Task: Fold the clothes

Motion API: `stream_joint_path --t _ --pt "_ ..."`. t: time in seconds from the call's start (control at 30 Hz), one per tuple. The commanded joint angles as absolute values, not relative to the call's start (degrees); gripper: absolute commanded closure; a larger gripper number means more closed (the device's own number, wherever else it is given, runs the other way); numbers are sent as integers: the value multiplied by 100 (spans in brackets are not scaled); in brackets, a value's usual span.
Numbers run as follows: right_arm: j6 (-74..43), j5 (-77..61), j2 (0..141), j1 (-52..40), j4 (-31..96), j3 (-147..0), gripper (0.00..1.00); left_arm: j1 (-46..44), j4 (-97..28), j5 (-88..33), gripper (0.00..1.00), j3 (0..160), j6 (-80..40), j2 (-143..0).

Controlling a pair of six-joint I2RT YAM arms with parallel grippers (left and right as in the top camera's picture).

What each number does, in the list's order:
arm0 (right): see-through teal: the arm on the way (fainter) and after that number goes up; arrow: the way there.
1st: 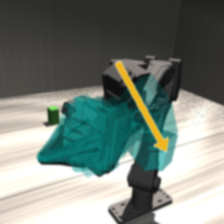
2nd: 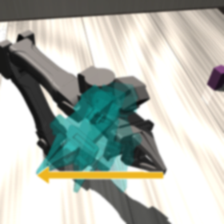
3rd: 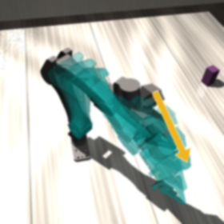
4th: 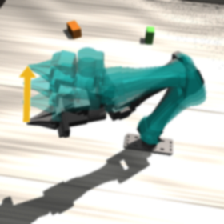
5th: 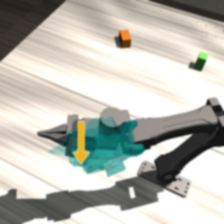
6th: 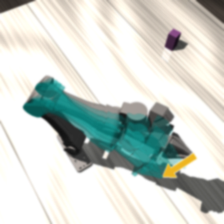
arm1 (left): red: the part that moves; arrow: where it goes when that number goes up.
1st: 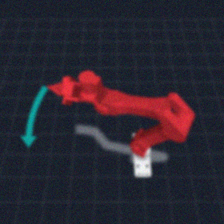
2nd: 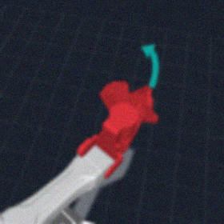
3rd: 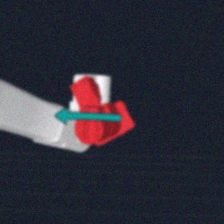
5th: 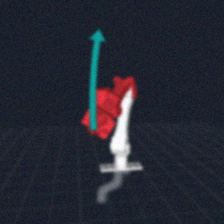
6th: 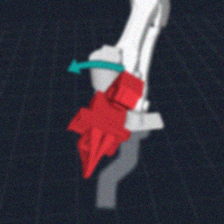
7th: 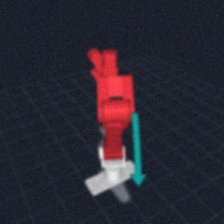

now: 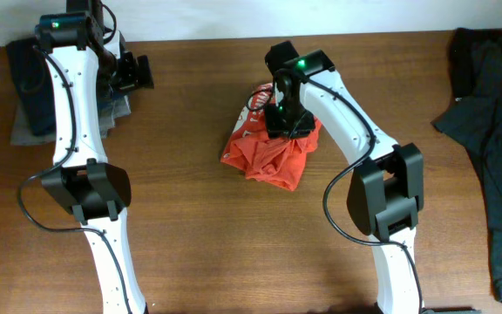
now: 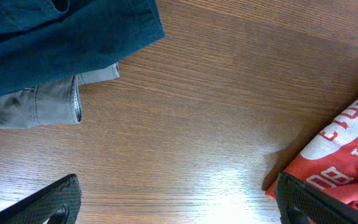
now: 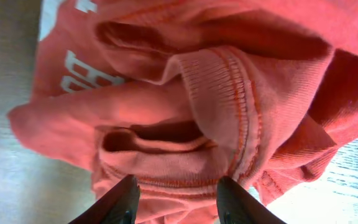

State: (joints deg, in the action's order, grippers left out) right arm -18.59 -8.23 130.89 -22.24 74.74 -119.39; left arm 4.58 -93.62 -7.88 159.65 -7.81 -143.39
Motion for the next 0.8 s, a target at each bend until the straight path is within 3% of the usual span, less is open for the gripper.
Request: stream_joint_path --t 0.0,0.23,0.43,0.5,0.77 --pt "-2008 -447 13067 -2244 7463 -11721 59 467 -9356 -746 1 16027 -808 -14464" --pt "-2305 539 13067 -2237 7837 -11622 78 467 -9378 -746 1 16027 -808 -14464" --pt "-2453 1118 13067 -2141 8200 -11625 82 467 -9378 -746 1 16027 -808 -14464" --pt "-2685 1503 13067 -2053 8383 -11625 91 467 -9378 -746 1 16027 -808 -14464" --pt "-2418 473 12997 -1977 8399 -11850 82 467 -9373 -746 1 16027 -808 -14464"
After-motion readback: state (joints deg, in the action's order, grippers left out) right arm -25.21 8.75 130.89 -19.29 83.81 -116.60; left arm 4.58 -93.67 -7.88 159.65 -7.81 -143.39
